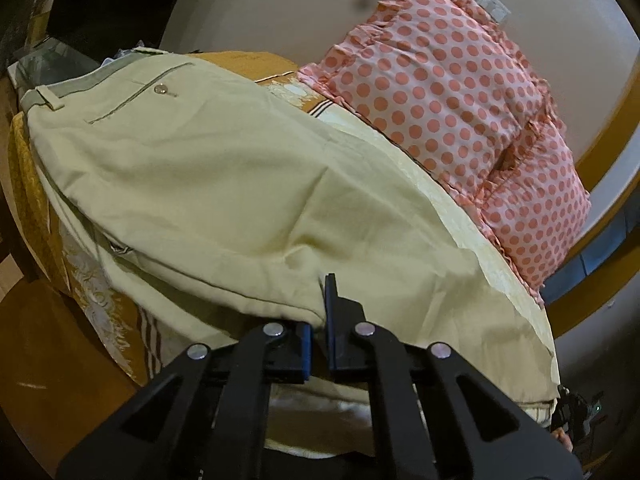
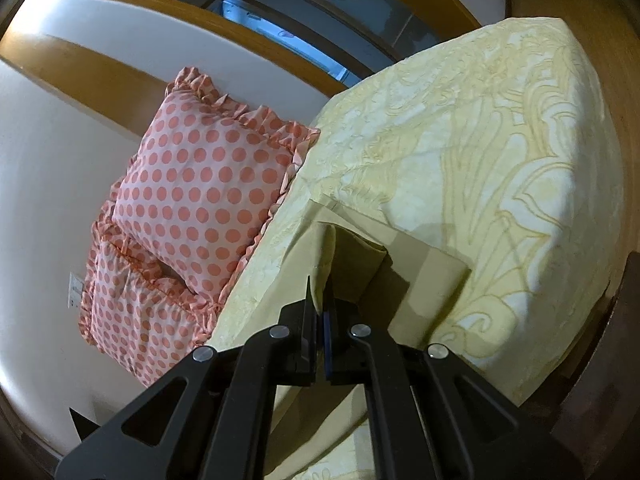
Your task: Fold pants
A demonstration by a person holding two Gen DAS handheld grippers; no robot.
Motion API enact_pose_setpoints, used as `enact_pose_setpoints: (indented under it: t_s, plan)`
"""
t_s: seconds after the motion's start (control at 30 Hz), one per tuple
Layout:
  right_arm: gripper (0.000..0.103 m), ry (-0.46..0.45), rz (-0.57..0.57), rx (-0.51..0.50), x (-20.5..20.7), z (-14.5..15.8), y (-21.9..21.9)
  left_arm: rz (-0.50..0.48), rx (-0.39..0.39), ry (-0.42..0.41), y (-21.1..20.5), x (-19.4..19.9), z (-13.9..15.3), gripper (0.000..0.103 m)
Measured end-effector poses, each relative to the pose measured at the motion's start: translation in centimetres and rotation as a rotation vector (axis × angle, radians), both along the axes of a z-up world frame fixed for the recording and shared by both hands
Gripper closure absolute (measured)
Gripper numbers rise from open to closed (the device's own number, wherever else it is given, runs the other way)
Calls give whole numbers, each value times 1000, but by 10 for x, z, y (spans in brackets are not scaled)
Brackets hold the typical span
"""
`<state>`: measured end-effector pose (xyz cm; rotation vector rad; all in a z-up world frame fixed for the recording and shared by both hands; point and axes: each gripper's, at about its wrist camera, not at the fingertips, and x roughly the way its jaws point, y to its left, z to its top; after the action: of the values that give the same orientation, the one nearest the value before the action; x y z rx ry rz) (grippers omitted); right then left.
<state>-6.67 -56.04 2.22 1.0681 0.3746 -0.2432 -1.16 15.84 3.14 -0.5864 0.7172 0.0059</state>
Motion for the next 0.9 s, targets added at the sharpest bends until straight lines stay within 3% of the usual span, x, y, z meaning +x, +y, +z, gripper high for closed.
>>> enact_pose_setpoints:
  t_s: [0.13,0.2,0.23,0.27,0.3,0.33,0.37,0.4,0.5,0.63,0.7,0.77,0.87,0.9]
  plan:
    - [101,46,-10,-8,-6,-3,0,-25,11,23,1,-4,-9,97]
    - [100,111,0,-67,-6,-1,6,-29,14,21,2,-6,-10,92]
    - [98,126,-10,-88,-10,1,8,-27,17,16,3,-9,-8,84]
    - [90,133,-20,-96,-13,4,10,-11,36,3,5,-15,-4,77]
    - [81,118,-41,-110,-21,8,10,6,56,-14,8,-21,1,63]
    - [58,104,-70,-132,-27,11,10,44,93,-35,11,-31,9,54]
    - [43,109,-115,-174,-32,14,11,69,113,-50,14,-36,14,53]
    - [42,124,-133,-203,-34,15,11,97,132,-71,18,-43,19,51]
    - [43,142,-134,-228,-32,11,10,177,179,-142,26,-57,33,42]
    - [44,149,-68,-277,-22,13,24,167,195,-161,26,-46,38,40]
    - [56,135,-8,-276,-19,10,32,154,210,-157,24,-36,34,36]
    - [80,121,43,-263,-13,4,36,149,215,-130,25,-26,25,34]
    - [98,143,41,-307,-4,2,35,148,198,-85,31,-17,8,34]
    - [99,141,46,-306,-2,2,36,145,199,-90,32,-18,4,34]
